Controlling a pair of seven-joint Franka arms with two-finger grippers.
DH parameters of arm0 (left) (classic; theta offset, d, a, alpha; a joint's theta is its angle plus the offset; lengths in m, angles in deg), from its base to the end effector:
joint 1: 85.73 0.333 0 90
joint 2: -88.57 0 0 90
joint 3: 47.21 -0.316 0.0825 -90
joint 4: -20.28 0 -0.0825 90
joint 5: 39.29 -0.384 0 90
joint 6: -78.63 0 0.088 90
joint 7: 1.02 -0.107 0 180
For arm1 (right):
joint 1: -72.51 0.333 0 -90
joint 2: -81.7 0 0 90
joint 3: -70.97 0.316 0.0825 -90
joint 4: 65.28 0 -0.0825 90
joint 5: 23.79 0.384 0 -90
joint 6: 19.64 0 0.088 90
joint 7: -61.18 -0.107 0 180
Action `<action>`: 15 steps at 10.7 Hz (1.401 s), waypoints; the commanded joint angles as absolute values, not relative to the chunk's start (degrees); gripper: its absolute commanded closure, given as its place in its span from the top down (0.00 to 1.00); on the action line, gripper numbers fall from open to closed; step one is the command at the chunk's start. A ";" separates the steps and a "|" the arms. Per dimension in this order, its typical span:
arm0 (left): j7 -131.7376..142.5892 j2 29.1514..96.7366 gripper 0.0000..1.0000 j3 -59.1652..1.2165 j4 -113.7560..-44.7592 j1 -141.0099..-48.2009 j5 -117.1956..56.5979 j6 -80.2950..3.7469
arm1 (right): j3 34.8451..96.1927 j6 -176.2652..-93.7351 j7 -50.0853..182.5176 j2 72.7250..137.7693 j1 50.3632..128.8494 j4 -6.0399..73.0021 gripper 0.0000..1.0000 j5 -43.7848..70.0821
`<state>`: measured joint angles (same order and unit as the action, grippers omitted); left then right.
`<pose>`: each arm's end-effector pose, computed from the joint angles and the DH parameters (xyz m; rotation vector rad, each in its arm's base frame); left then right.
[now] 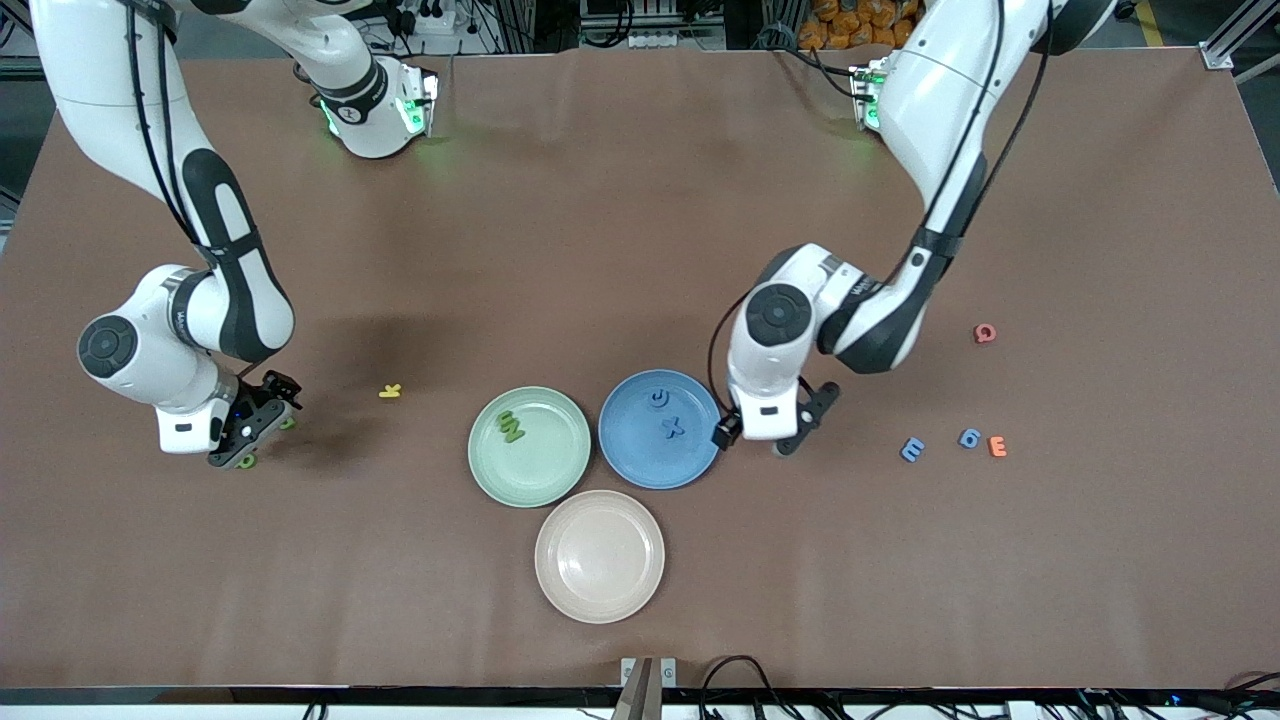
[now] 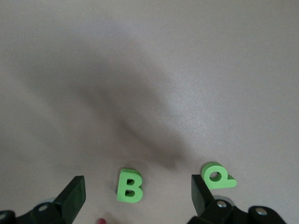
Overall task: Sort letters by color into matching plates
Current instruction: 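Grasp the green B with the right gripper while the left gripper returns to letters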
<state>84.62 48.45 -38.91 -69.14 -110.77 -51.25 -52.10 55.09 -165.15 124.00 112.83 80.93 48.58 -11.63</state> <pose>0.6009 -0.3713 0.2395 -2.8761 -1.2395 -0.1156 0.6084 -0.0778 0.1995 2.8385 1.2566 0.0325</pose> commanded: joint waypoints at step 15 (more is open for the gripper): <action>22.57 61.14 1.00 -37.81 -87.04 -86.70 -52.30 -53.03 | 57.70 -172.75 127.80 114.39 77.69 52.06 0.46 -11.74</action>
<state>30.23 59.54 -38.54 -85.63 -88.46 -51.35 -52.19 56.77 -171.33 126.13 114.90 78.65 50.77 -11.62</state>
